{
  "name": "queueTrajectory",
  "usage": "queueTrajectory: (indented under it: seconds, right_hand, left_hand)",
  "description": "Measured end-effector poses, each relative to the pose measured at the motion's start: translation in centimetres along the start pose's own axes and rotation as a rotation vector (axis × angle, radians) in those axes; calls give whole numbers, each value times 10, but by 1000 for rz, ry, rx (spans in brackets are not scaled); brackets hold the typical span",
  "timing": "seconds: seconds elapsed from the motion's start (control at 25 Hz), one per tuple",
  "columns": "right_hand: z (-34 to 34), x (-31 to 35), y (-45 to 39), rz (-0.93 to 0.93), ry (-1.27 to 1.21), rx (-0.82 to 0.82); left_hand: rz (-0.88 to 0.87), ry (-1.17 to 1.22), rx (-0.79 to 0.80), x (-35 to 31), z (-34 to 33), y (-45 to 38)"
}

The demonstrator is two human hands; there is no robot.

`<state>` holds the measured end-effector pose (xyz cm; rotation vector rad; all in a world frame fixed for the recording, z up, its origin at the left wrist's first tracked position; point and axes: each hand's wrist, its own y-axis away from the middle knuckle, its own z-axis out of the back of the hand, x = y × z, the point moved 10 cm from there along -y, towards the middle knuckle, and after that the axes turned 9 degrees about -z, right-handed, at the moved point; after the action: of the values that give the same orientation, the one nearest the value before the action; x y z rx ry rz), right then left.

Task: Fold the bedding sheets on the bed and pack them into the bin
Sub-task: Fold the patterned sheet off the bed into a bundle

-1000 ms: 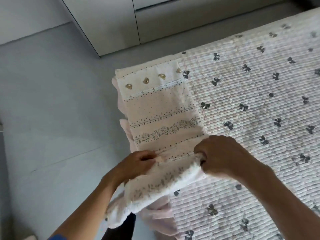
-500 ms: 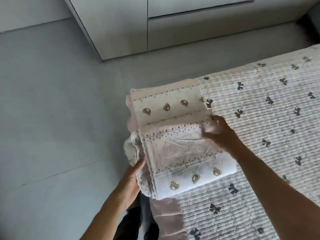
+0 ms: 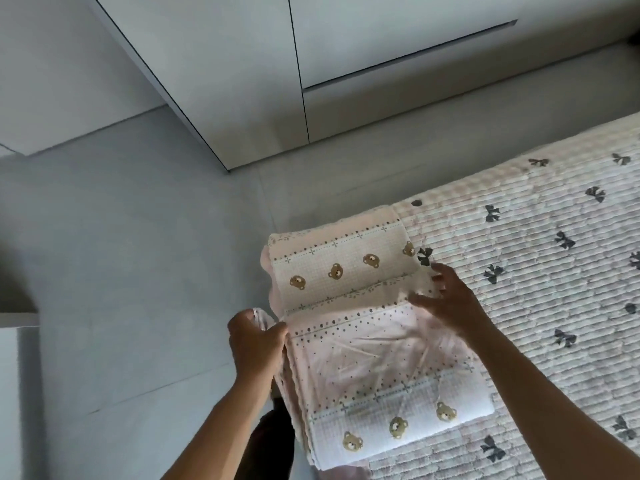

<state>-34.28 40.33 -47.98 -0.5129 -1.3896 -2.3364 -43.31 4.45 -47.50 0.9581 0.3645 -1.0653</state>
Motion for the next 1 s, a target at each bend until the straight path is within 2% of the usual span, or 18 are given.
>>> queueTrajectory:
  seconds: [0.08, 0.16, 0.28, 0.4, 0.52, 0.6, 0.68, 0.8, 0.88, 0.92, 1.0]
  right_hand:
    - [4, 19, -21, -28, -111, 1]
    - [5, 47, -49, -40, -173, 11]
    - [9, 92, -96, -49, -262, -10]
    - [-5, 120, -145, -126, -262, 1]
    - [-30, 129, -177, -297, -257, 145]
    - [-40, 132, -193, -388, -288, 221]
    - [-51, 146, -202, -378, -339, 265]
    - [-55, 155, -209, -345, -365, 232]
    - [-48, 156, -208, -276, -296, 153]
    - [-41, 157, -202, -211, -183, 70]
    - [-27, 160, -181, -19, 114, -133]
  left_hand:
    - [-86, -101, 15, -23, -11, -29]
    - [-97, -66, 91, -41, -34, -62]
    - [18, 176, 243, -55, -74, -110]
    - [207, 304, 238, -42, -84, -155]
    - [417, 343, 263, -22, -87, -183]
    - [498, 339, 269, -19, -89, -194]
    - [543, 336, 252, -20, -91, -198]
    - [559, 320, 286, -16, -98, -200]
    - [456, 203, 259, -16, -90, -205]
    - [340, 59, 239, -23, -79, -208]
    - [-55, -236, 189, -59, -61, -204]
